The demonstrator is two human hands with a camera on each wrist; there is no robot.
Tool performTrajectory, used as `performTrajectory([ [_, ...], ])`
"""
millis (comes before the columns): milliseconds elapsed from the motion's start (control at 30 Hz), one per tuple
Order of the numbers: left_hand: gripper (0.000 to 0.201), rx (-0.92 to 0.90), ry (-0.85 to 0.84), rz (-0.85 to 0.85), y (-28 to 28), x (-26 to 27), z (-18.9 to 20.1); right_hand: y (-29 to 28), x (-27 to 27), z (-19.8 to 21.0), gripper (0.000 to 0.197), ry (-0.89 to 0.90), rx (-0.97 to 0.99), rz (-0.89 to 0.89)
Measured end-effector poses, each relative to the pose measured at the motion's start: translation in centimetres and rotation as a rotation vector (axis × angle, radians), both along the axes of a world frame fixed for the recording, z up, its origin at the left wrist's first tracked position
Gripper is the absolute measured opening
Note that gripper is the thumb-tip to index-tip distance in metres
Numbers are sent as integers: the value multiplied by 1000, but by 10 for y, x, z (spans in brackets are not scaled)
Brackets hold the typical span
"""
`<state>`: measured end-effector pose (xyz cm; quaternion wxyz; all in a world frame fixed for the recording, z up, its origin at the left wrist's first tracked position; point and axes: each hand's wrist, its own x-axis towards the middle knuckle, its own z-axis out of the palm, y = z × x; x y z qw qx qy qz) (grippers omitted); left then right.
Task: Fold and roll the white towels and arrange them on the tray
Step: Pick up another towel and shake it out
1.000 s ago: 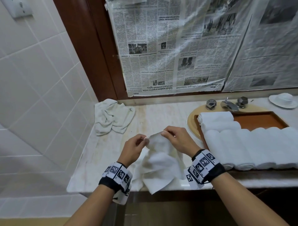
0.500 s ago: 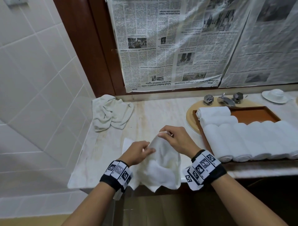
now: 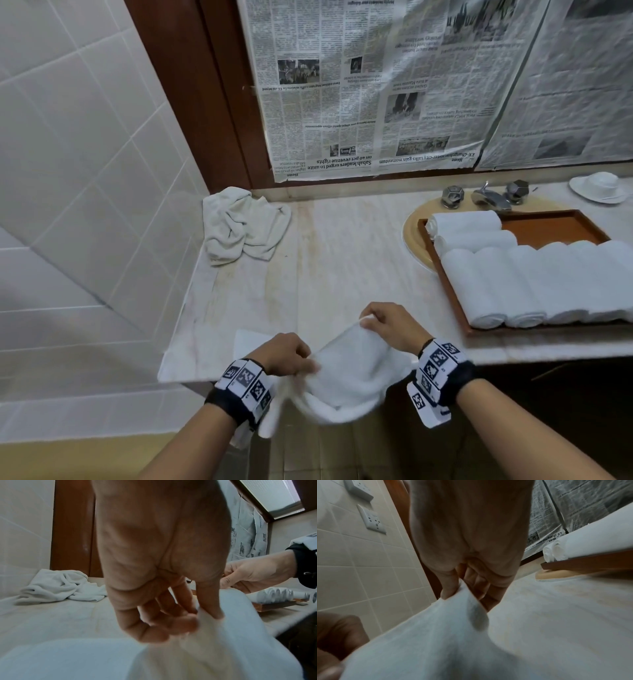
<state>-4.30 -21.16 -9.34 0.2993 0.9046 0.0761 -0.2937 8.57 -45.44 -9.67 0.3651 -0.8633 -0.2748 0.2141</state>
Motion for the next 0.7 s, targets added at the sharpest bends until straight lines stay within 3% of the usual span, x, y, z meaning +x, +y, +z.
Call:
performTrajectory([
  [100,16,-73,-204,51,1,-1,3,-9,2,16,15,-46,29,-16],
  [200,16,-257,-287,143,-4,0,0,-14,-2,38,11,-79,96,-15],
  [333,38,-387,-314,186,-44,-9,0,-2,-14,78,8,-183,181,54],
  [500,48,-197,-522,212,-48,-5,-7,1,-11,101,7,-283,209,61],
  [567,41,-160,-520,229,-27,-6,-8,-9,-3,100,7,-299,210,-9],
  [700,44,-64,-472,196,15,-22,-2,-34,11,104,9,-307,197,-116],
])
